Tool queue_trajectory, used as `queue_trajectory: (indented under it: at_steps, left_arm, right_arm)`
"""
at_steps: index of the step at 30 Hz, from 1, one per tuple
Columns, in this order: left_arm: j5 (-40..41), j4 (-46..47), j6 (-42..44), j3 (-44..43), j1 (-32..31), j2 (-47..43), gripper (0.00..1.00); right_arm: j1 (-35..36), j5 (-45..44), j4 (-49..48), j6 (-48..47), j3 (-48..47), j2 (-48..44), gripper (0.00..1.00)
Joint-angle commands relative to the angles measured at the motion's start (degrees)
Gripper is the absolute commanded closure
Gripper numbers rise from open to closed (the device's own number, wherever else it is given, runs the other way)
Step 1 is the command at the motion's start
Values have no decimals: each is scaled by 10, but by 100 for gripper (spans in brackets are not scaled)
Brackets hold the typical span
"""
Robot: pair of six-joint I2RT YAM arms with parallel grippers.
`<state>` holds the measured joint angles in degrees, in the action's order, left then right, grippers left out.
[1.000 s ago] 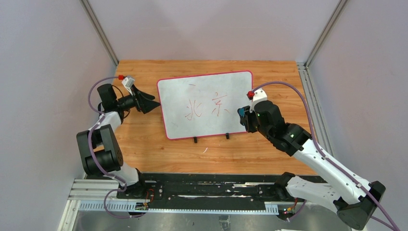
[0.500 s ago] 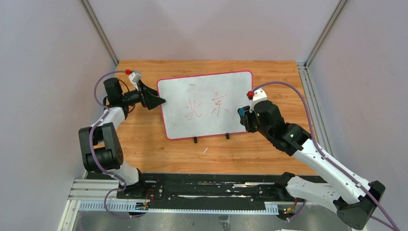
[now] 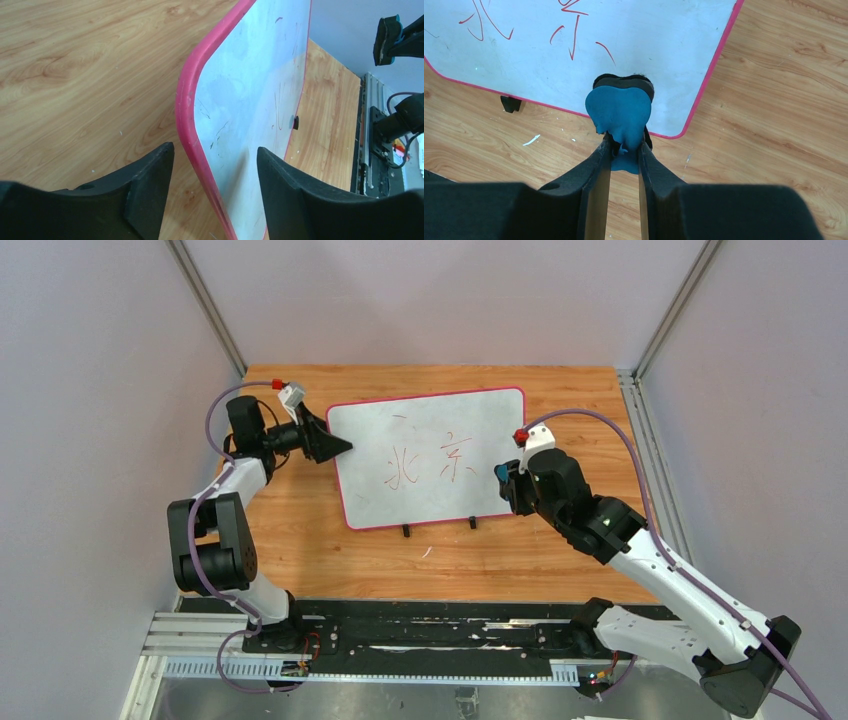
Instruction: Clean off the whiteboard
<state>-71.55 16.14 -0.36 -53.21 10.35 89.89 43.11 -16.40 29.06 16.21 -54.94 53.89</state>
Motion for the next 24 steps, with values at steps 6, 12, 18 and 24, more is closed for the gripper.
queue_trajectory:
  at_steps: [6, 12, 18, 24]
  left_arm:
    - [10, 4, 3, -11, -3, 4, 77]
    - [15, 6, 7, -8, -3, 10, 95]
    - [17, 7, 19, -3, 4, 24, 100]
    - [7, 7, 32, -4, 25, 50, 100]
  right_arm:
    - [10, -21, 6, -11, -11, -9, 99]
    - [10, -24, 6, -12, -11, -9, 99]
    - [10, -26, 6, -12, -9, -13, 99]
    - [10, -40, -5, -20, 1, -16, 99]
